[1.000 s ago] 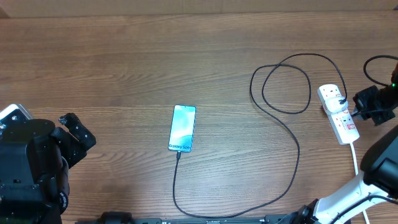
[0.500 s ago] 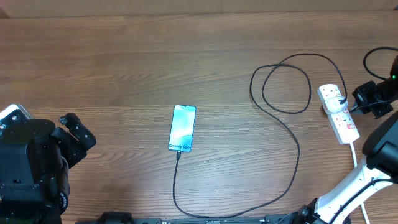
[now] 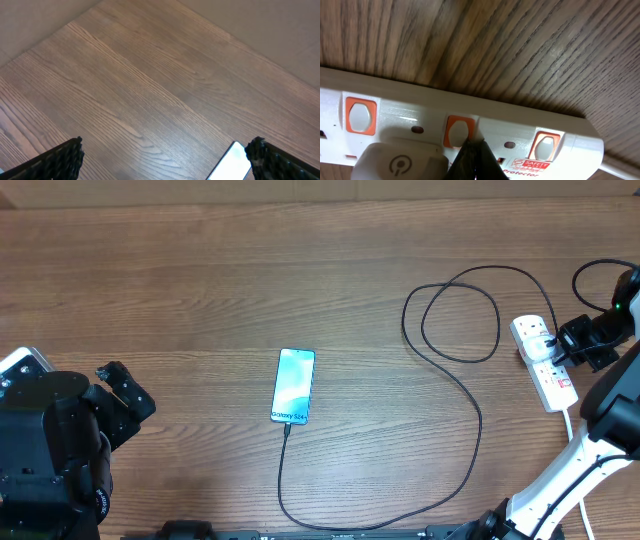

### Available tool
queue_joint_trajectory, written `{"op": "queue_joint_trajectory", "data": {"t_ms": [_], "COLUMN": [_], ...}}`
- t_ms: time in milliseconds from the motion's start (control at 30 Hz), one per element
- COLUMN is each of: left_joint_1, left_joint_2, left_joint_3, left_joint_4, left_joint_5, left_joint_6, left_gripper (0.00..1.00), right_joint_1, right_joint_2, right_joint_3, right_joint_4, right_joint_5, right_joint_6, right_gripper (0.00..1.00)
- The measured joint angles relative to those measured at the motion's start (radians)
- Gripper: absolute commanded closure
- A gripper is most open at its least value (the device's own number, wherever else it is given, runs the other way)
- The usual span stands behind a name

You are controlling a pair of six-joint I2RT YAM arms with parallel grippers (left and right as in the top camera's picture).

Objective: Plug charger to phone and switch on socket

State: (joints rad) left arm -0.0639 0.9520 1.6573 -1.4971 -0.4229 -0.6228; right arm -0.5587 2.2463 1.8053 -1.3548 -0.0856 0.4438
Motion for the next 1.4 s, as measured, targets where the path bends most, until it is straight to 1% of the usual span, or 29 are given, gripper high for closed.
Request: {"op": "queue_joint_trajectory", "data": {"t_ms": [233,400,533,867,1000,1167,1400], "left_joint_1": [0.000,0.000,0.000,0.000,0.000,0.000,0.000], "left_joint_2": [0.000,0.000,0.000,0.000,0.000,0.000,0.000], "left_joint_3": [0.000,0.000,0.000,0.000,0.000,0.000,0.000], "left_joint_4": [0.000,0.000,0.000,-0.027,-0.036,-0.044,-0.045], "left_joint_5": [0.000,0.000,0.000,0.000,0.000,0.000,0.000], "left_joint_6": [0.000,0.000,0.000,0.000,0.000,0.000,0.000], "left_gripper": [0.01,0.00,0.00,0.00,0.00,0.00,0.00], "right_joint_1": [0.004,0.009,0.010,0.022,0.026,0.039,0.042], "right_joint_2": [0.002,0.005,0.005,0.006,0.010,0.026,0.029], "right_joint_3": [0.012,0.088,0.116,0.115,0.090,0.056,0.055], "right_joint_4": [-0.014,-0.065,-0.056,-0.049,-0.027,-0.044,-0.034], "right_joint_5": [0.005,0.002,0.004,0.021,0.038,0.033,0.045], "right_joint_6": [0.000,-0.001,-0.001,0.000,0.000,-0.002,0.008], "right_gripper": [0.96,0.96,0.96,0.96,0.96,0.96,0.96]}}
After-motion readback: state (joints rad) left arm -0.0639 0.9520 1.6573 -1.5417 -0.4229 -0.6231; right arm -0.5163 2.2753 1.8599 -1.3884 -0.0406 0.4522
